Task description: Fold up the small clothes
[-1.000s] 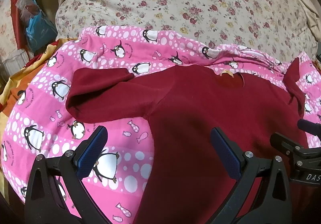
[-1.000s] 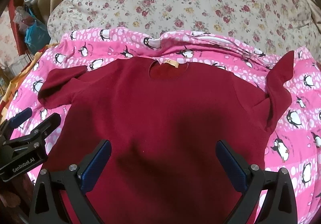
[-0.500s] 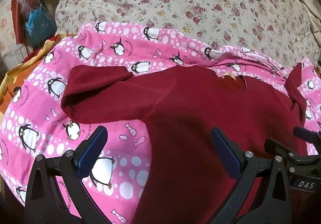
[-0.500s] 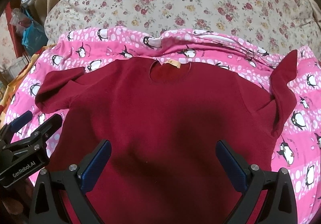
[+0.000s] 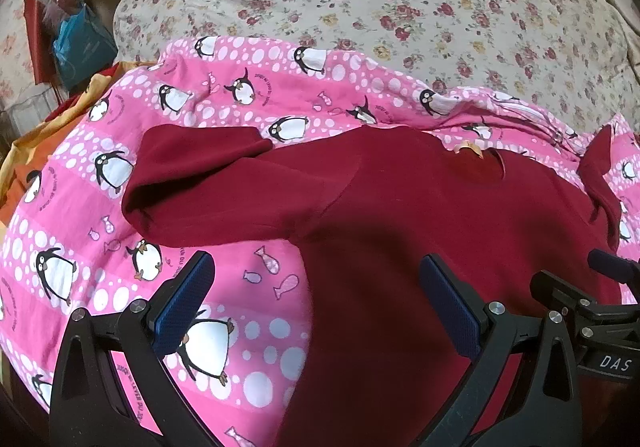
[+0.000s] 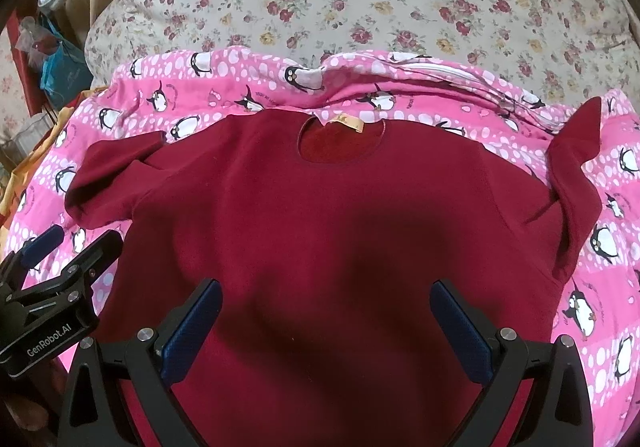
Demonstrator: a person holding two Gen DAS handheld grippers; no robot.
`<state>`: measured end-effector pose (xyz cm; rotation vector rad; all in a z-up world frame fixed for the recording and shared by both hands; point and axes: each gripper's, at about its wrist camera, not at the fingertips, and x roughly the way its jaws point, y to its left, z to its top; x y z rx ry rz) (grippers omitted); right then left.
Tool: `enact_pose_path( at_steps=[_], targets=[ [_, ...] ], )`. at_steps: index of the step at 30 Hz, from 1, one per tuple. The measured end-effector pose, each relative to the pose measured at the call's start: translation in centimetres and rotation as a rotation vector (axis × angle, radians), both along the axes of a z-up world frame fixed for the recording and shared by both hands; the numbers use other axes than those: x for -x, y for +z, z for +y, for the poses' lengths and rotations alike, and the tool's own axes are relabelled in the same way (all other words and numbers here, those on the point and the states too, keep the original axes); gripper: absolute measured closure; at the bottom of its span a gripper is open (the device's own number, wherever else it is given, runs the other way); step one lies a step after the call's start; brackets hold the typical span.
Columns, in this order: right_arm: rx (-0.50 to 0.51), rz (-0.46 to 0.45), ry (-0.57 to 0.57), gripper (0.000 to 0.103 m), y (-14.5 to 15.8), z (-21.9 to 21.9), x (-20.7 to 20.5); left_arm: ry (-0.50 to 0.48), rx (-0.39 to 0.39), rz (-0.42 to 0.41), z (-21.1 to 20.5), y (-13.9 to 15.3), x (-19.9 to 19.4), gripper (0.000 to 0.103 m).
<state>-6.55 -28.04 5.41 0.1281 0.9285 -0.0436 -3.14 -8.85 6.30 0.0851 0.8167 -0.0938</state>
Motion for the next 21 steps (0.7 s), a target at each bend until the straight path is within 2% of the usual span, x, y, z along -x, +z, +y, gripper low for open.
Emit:
enact_pose_path(
  at_steps=[14,21],
  targets=[
    [0.006,0.017,0.038,0.0,-0.2,1.4,-1.3,0.031,-0.007,0.019,1.3,-0.7,-0.7,0.001],
    [0.002,0.019,0.083,0.0,0.2,2.8,-2.4,0.067,0.018,0.032,2.9,-0.9,-1.2,0.001]
  ],
)
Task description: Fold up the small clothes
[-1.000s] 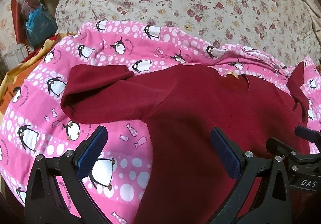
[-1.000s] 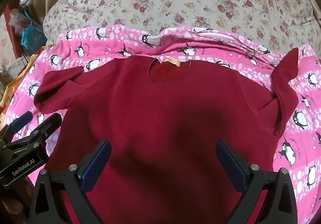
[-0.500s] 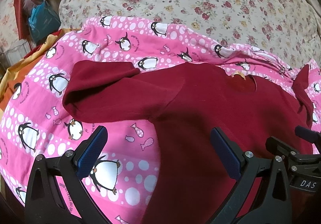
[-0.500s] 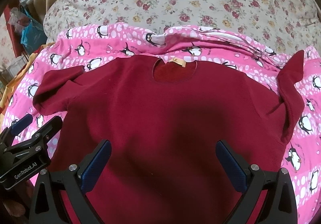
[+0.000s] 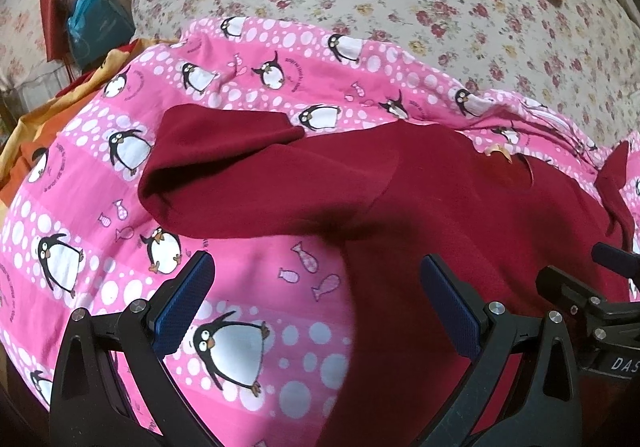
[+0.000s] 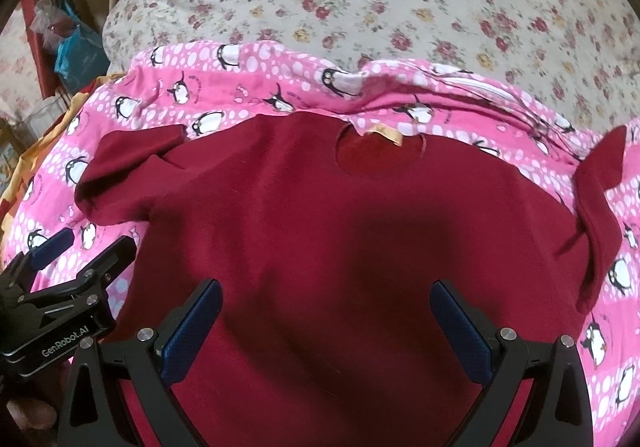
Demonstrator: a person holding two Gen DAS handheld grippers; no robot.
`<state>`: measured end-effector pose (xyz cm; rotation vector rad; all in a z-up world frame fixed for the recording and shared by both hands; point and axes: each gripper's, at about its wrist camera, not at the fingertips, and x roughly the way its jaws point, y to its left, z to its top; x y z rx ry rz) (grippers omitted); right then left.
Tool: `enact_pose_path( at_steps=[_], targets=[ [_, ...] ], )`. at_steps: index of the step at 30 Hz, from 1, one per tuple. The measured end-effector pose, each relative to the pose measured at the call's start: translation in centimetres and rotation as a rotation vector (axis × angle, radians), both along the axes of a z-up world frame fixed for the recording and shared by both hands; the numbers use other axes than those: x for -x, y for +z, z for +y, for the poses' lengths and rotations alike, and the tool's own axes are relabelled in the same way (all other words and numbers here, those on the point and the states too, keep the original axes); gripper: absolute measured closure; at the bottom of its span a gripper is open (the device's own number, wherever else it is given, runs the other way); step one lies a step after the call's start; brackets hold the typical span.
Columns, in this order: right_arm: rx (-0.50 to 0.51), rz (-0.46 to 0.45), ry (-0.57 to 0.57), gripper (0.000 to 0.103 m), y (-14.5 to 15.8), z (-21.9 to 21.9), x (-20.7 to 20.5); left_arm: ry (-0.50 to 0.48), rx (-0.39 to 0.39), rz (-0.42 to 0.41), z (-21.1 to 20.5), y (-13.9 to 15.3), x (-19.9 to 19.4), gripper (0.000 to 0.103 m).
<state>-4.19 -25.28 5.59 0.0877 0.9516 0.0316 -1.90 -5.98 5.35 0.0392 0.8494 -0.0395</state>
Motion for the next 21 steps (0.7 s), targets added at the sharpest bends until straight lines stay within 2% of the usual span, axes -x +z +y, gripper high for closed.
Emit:
enact_pose_path(
  at_steps=[5,9,13,16,18,21],
  targets=[
    [0.004,0.005,0.074,0.0,0.6,1.6,-1.2,0.034,-0.009,0.004,1.5,-0.3,-0.6,0.001],
    [-0.048,-0.034,0.167,0.0,2.0,3.1,-2.8,0.106,0.037,0.015,4.4,-0.5,-1.4,0.001],
    [-0.184,-0.054,0.289,0.003,3.0,5.1,-5.5,0.176,0.07,0.021,6.9,-0.7,-2.1,0.001],
    [-0.316,-0.052,0.367,0.013,3.0,7.0,-8.1,0.23,0.07,0.031,8.3,-1.2,-2.7,0.001],
    [-0.39,-0.032,0.381,0.023,2.6,8.3,-10.0,0.268,0.077,0.052,9.2,-1.8,-3.4,0.001],
    [-0.542,0.032,0.374,0.03,1.5,9.8,-12.8,0.298,0.072,0.083,10.1,-2.7,-3.9,0.001]
  ],
)
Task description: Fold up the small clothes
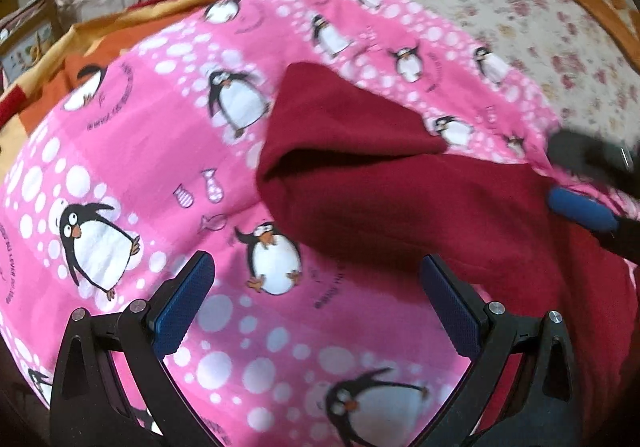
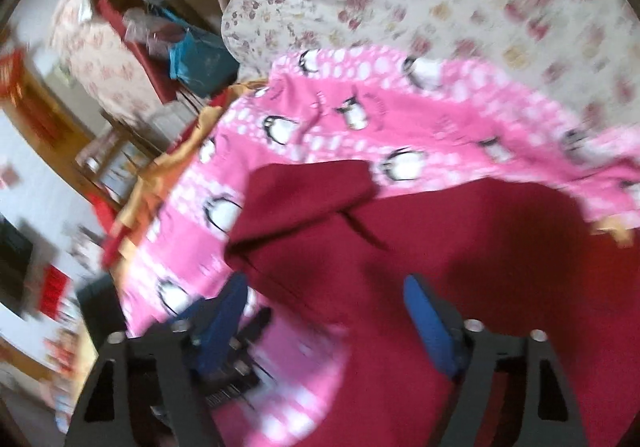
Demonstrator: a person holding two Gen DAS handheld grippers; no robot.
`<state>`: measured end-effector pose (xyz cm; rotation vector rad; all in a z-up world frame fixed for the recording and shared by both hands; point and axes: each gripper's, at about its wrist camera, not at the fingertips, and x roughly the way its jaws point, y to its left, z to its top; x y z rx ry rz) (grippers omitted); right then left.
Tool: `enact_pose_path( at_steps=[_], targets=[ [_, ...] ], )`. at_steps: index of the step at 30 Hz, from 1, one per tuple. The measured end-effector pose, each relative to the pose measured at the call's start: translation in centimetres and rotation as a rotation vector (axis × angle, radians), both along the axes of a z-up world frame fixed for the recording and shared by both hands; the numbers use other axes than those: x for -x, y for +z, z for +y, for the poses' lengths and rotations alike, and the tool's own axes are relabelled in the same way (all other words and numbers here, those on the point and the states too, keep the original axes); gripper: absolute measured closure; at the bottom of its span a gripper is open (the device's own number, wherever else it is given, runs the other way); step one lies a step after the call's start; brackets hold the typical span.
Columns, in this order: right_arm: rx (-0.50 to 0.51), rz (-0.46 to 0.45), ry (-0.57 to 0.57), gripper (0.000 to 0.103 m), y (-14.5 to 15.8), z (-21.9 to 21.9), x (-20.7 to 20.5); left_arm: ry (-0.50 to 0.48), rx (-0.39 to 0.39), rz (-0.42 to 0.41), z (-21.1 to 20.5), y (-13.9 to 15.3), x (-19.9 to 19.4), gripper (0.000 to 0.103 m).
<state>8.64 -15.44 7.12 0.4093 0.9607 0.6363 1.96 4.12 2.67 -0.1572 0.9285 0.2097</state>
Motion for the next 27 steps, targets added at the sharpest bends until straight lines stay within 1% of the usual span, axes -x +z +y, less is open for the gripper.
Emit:
enact_pose_path(
  at_steps=[2,4,5,6,9,13,14,15,16,18,19,21,23,27],
  targets=[
    [-0.064,0.051,-0.003,0.03,-1.1,0.9,-1.8,0.006,0.0,0.012,0.3,-0.4,-0.2,0.001],
    [-0.118,0.099,-0.007,0.033,-2.4,1.9,-3.6,0.014,0.01,0.025,0.7,-0.9,-0.5,0.001],
    [-0.137,0.124,-0.014,0.036,-3.0,2.3,-4.6,0.015,0.018,0.034,0.8,-1.1,-0.6,0.001],
    [-0.148,0.146,-0.022,0.037,-3.6,2.1,-5.2,0.015,0.03,0.042,0.9,-1.3,-0.8,0.001],
    [-0.166,0.177,-0.025,0.039,-5.2,3.1,-7.2,0.011,0.035,0.053,0.8,-1.6,-1.0,0.001],
    [-0.137,0.25,-0.011,0.04,-7.7,4.9,-9.4,0.004,0.031,0.057,0.8,-1.7,-1.2,0.001],
    [-0.132,0.251,-0.016,0.044,-8.2,5.2,-9.8,0.006,0.031,0.056,0.8,-1.6,-1.3,0.001],
    [-0.121,0.237,-0.023,0.051,-8.4,5.5,-10.1,0.006,0.033,0.055,0.8,-1.6,-1.3,0.001],
    [-0.106,0.213,-0.03,0.056,-8.3,5.9,-10.4,0.008,0.033,0.053,0.8,-1.6,-1.2,0.001],
    [-0.065,0.181,-0.04,0.084,-8.3,6.5,-10.7,0.009,0.032,0.054,0.9,-1.5,-1.3,0.001],
    [-0.045,0.166,-0.05,0.087,-8.1,6.7,-10.6,0.009,0.032,0.056,0.9,-1.5,-1.3,0.001],
    [-0.042,0.126,-0.062,0.095,-7.3,6.4,-10.2,0.011,0.03,0.055,0.8,-1.5,-1.2,0.001],
    [-0.034,0.063,-0.078,0.096,-5.6,5.3,-9.4,0.013,0.015,0.059,0.6,-1.4,-1.3,0.001],
    [-0.066,-0.031,-0.11,0.096,-0.8,1.1,-6.3,0.001,-0.019,0.068,-0.3,-1.4,-1.7,0.001]
  ],
)
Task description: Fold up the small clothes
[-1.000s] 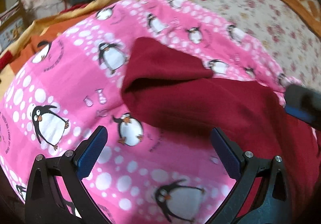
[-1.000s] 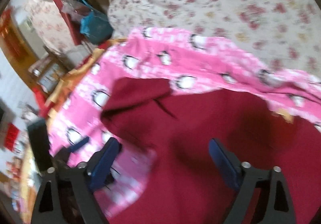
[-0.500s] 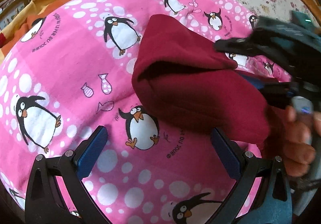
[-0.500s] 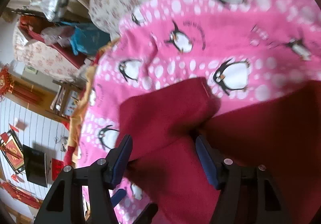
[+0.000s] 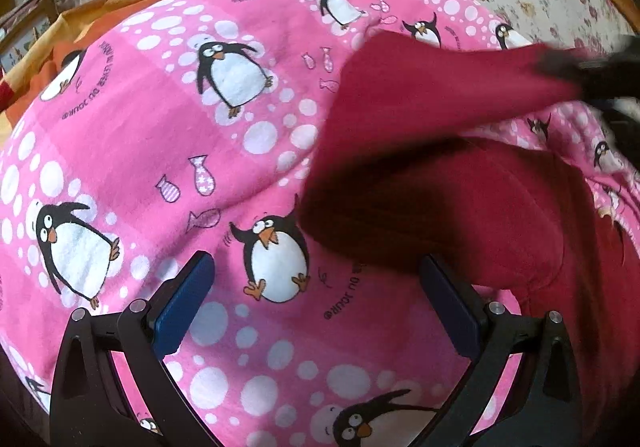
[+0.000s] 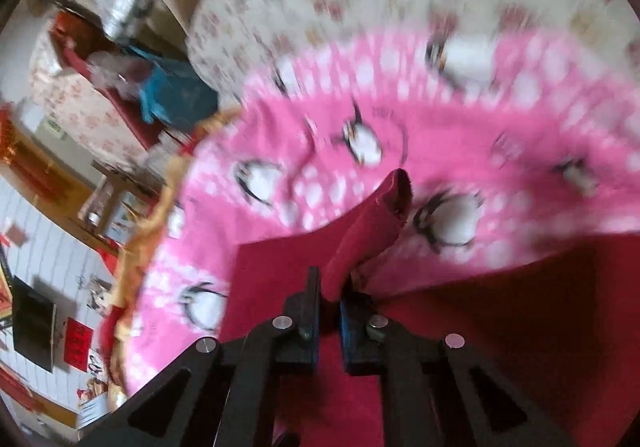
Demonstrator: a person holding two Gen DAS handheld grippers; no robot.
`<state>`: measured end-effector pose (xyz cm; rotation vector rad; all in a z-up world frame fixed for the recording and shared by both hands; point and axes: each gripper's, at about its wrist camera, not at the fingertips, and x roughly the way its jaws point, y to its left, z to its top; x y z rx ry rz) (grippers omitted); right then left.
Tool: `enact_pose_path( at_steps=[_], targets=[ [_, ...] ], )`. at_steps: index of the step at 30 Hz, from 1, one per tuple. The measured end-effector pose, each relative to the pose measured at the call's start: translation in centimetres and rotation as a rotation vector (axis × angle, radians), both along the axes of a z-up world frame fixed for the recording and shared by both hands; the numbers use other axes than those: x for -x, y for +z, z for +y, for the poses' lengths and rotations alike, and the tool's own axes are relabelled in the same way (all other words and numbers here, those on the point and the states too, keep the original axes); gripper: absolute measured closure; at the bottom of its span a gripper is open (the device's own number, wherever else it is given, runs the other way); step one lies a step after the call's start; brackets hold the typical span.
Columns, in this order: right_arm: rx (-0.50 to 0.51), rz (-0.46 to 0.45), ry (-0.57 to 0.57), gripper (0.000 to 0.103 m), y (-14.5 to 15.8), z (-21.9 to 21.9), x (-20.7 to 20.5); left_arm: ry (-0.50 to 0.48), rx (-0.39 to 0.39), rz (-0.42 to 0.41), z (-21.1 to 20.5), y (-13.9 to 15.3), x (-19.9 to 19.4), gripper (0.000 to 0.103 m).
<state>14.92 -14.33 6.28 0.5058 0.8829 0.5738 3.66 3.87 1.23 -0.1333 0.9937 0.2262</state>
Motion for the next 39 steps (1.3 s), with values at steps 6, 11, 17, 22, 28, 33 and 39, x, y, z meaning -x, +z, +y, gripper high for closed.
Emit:
enact_pose_path(
  at_steps=[6,11,17,22,28,33,39],
  targets=[
    [0.084,-0.116,-0.102,0.096,6.0,-9.3,6.1,-0.052,0.013,-0.043,-1.8,1.8,1.2,0.001],
    [0.173,-0.104,-0.22,0.096,6.5,-17.7,10.7,-0.122,-0.001,-0.077,-4.2,3.3,2.9,0.001],
    [0.194,0.003,-0.316,0.096,3.0,-23.4,14.6,-0.183,-0.011,-0.091,-7.0,4.0,3.4,0.001],
    [0.21,0.028,-0.361,0.096,1.1,-25.9,17.7,-0.205,0.002,-0.101,-8.3,4.5,3.3,0.001],
    [0.266,0.118,-0.382,0.096,-2.0,-28.0,19.1,-0.193,0.035,-0.111,-8.8,4.6,2.3,0.001],
    [0.246,0.203,-0.441,0.055,-2.0,-31.0,20.9,-0.214,0.024,-0.103,-9.8,4.3,1.7,0.001],
    [0.332,0.065,-0.448,0.055,1.5,-30.3,21.8,-0.209,-0.027,-0.048,-10.9,2.5,0.1,0.001]
  ],
)
